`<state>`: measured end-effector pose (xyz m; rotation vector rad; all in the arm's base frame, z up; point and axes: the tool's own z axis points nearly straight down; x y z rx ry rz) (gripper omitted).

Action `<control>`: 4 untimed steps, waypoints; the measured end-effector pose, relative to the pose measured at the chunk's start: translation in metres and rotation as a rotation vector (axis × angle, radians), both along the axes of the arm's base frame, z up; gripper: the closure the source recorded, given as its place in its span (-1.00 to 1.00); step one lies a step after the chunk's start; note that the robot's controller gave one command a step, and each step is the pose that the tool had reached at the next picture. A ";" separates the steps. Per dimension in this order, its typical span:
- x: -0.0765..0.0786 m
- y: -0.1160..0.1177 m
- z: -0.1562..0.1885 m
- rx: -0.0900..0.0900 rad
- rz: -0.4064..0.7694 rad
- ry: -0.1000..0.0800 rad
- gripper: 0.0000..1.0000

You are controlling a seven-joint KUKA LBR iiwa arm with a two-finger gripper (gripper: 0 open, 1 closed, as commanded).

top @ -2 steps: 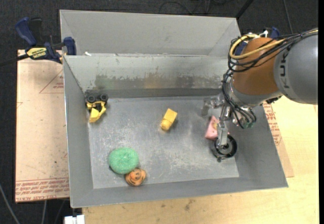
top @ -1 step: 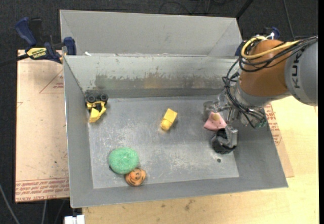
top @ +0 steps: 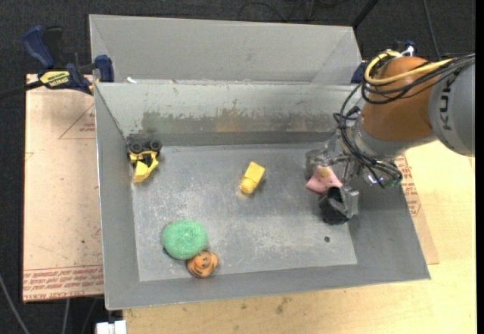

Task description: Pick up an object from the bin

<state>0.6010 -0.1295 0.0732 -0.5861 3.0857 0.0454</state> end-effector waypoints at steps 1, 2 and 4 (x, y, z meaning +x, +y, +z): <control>-0.002 0.016 0.001 0.010 -0.044 -0.001 1.00; -0.002 0.016 0.001 0.010 -0.045 -0.002 1.00; -0.003 0.018 0.019 -0.001 -0.042 -0.001 1.00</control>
Offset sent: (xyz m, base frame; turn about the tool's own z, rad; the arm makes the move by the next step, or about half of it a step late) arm 0.0000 0.0000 0.0000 0.0000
